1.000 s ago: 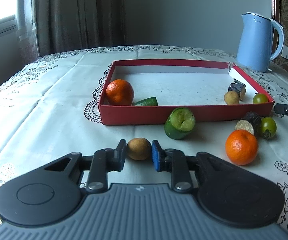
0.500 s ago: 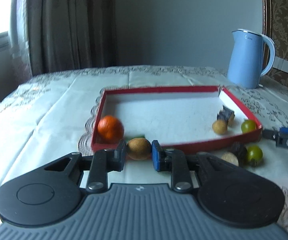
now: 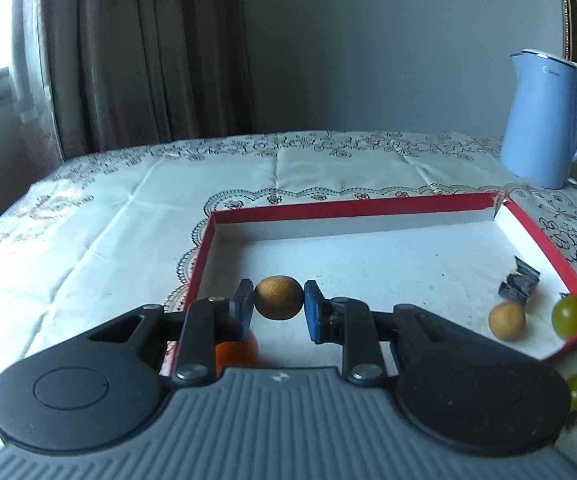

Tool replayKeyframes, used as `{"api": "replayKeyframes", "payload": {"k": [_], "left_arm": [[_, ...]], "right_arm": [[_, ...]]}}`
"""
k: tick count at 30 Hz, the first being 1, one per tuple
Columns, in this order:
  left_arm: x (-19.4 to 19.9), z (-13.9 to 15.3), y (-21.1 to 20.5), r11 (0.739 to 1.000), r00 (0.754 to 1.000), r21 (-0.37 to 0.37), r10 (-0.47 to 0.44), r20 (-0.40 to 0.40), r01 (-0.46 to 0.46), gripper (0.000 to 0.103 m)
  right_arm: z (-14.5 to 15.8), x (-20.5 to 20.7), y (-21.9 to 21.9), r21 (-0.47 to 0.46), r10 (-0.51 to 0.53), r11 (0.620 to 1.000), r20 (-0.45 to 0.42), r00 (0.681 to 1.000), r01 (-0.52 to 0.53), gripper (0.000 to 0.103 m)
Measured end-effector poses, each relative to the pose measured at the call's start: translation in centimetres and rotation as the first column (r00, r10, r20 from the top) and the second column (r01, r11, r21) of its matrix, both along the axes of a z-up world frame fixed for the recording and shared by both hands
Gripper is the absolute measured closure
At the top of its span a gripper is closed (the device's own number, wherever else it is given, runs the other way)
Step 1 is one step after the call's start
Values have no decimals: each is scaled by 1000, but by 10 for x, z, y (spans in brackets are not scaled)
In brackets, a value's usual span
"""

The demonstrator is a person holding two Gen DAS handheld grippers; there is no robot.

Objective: Organize fruits
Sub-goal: 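Carry the kiwi into the red tray and open the left gripper, then withdraw the left gripper from the tray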

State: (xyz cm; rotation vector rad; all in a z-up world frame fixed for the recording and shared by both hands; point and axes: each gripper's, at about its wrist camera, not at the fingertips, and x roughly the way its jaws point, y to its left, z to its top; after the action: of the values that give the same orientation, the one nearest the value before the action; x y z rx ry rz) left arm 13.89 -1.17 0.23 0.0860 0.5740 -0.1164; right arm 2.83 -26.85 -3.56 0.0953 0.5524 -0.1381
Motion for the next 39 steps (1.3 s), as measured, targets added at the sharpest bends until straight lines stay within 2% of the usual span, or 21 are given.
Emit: {"api": "replayKeyframes", "payload": {"k": [5,13,19,21,28,30,32,35,39], "left_arm": [[15,-13,-4,1000,999,22,17,-31,-16,79],[13,-18,-7,999,1000,43,17,-3,-17,78],[10,-18,-6,999,1000,32,13,2,-13,78],[8,-17,-6,1000,1000,26,-7,2,7,65],[-13,-14,-11,998,998,45,-51,23,50,47],[-20,-12,-10,998,998,41,-42,38,40,33],[-30,-9,-7,999,997,44,-17,72,14,23],[-40,-4,-1,998,994,52,15,105,-20,22],[-46,-1,12,998,995,27,50,89,-52,22]], "right_arm": [[-1,2,-3,24,-4,1000,-11,1000,4,37],[-3,5,-8,63,-10,998,-26,1000,12,37],[-3,5,-9,70,-11,997,-31,999,13,37],[-3,6,-8,69,-11,997,-33,999,13,37],[-4,6,-8,68,-10,998,-35,999,12,37],[-4,7,-7,65,-7,998,-40,999,10,37],[-4,6,-7,63,-9,998,-37,999,11,37],[-5,7,-7,65,-7,998,-43,999,10,37],[-4,6,-6,59,-7,998,-45,999,10,37]]}}
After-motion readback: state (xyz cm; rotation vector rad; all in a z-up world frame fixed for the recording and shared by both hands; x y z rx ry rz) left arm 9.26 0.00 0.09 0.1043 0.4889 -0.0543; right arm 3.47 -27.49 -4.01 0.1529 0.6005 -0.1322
